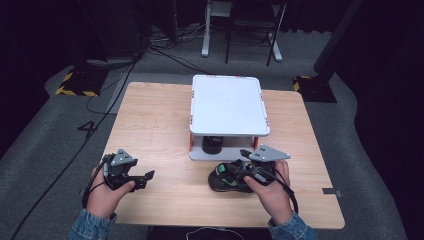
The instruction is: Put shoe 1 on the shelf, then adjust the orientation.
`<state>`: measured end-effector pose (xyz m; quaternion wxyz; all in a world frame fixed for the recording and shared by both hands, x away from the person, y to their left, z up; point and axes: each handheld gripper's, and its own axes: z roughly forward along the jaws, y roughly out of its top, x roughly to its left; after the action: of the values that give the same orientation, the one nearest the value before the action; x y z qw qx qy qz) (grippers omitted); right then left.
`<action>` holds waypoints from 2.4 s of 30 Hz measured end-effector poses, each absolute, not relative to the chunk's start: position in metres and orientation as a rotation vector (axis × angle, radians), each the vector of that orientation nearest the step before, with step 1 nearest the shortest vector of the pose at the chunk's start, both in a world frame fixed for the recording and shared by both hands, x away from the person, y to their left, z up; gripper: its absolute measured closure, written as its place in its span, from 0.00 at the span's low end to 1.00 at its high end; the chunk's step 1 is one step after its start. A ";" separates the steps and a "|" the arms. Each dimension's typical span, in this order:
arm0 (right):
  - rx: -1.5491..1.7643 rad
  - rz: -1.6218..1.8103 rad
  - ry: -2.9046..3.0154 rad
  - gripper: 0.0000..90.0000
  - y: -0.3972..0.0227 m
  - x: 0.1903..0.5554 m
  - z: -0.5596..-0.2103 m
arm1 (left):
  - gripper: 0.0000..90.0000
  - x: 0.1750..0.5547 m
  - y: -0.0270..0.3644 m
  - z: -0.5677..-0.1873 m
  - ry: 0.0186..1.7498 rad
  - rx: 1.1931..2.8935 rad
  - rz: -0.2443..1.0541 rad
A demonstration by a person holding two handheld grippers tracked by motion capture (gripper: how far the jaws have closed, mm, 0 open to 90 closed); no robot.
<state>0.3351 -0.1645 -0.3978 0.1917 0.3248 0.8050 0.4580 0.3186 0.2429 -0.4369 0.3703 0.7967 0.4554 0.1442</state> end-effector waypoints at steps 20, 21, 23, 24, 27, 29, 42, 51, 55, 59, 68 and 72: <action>1.146 1.195 2.268 0.24 -0.192 0.323 -0.440 | 0.27 0.320 0.245 -0.438 1.172 2.036 0.362; 1.147 1.195 2.271 0.23 -0.191 0.323 -0.441 | 0.27 0.320 0.244 -0.438 1.170 2.040 0.363; 1.155 1.192 2.282 0.21 -0.187 0.324 -0.444 | 0.27 0.320 0.244 -0.439 1.167 2.046 0.355; 1.155 1.192 2.282 0.21 -0.187 0.324 -0.444 | 0.27 0.320 0.244 -0.439 1.167 2.046 0.355; 1.149 1.201 2.295 0.21 -0.181 0.325 -0.448 | 0.27 0.320 0.242 -0.439 1.165 2.049 0.352; 1.136 1.183 2.319 0.19 -0.173 0.325 -0.453 | 0.27 0.319 0.243 -0.439 1.164 2.045 0.354; 1.073 1.092 2.357 0.62 -0.171 0.331 -0.454 | 0.27 0.315 0.245 -0.441 1.178 2.050 0.360; 0.968 1.138 2.382 0.72 -0.169 0.329 -0.447 | 0.27 0.314 0.248 -0.440 1.182 2.046 0.358; 0.889 1.149 2.375 0.72 -0.168 0.327 -0.437 | 0.27 0.314 0.248 -0.440 1.186 2.043 0.362; 0.810 1.194 2.374 0.72 -0.172 0.328 -0.426 | 0.27 0.313 0.248 -0.440 1.187 2.041 0.362; 0.719 1.238 2.398 0.72 -0.171 0.357 -0.420 | 0.27 0.302 0.257 -0.442 1.224 2.033 0.379; 0.711 1.234 2.416 0.72 -0.170 0.371 -0.426 | 0.27 0.292 0.267 -0.443 1.263 2.009 0.397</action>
<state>0.3711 -0.1697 -0.4259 0.1677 0.2498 0.8494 0.4336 0.2922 0.2671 -0.4426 0.3595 0.7791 0.4899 0.1541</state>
